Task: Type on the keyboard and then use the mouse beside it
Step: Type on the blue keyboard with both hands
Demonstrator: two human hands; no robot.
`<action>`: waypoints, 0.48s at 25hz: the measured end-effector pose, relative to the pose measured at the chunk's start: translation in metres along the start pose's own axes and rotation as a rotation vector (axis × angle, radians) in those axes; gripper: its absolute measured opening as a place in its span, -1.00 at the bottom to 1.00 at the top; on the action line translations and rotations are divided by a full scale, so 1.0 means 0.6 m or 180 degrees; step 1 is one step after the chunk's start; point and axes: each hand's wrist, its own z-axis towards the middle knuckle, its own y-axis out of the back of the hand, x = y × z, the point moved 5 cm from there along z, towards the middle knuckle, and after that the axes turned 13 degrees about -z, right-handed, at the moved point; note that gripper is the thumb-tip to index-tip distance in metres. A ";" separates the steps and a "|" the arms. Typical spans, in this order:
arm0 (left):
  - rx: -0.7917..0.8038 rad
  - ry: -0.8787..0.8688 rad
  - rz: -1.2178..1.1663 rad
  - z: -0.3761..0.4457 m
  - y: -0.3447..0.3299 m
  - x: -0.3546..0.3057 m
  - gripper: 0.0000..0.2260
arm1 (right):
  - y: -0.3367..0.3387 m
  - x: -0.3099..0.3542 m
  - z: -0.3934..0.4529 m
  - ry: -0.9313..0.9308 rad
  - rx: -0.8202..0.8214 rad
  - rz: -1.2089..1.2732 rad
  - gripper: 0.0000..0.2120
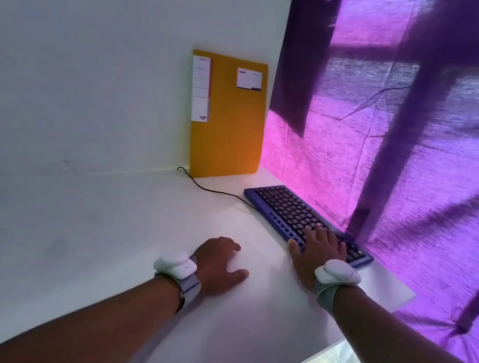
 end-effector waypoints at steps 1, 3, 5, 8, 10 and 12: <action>0.0011 -0.0049 0.0070 0.006 -0.010 -0.005 -0.48 | -0.002 -0.018 0.000 -0.0113 -0.0005 -0.0036 -0.47; 0.0007 -0.0072 0.0149 0.015 -0.027 -0.011 -0.48 | -0.014 -0.048 0.003 -0.0258 -0.0023 -0.0097 -0.49; -0.0008 -0.0037 0.0119 0.025 -0.038 -0.017 -0.49 | -0.027 -0.067 0.003 -0.0283 0.0042 -0.0068 -0.48; 0.0002 -0.0114 0.0126 0.042 -0.054 -0.033 -0.50 | -0.036 -0.076 0.002 -0.0238 0.0095 -0.0008 -0.44; 0.0023 -0.0211 0.0107 0.052 -0.066 -0.050 -0.49 | -0.043 -0.077 0.001 -0.0234 0.0099 0.0002 -0.43; 0.0045 -0.0338 -0.0030 0.064 -0.077 -0.070 -0.47 | -0.048 -0.074 -0.002 -0.0240 0.0067 0.0018 -0.43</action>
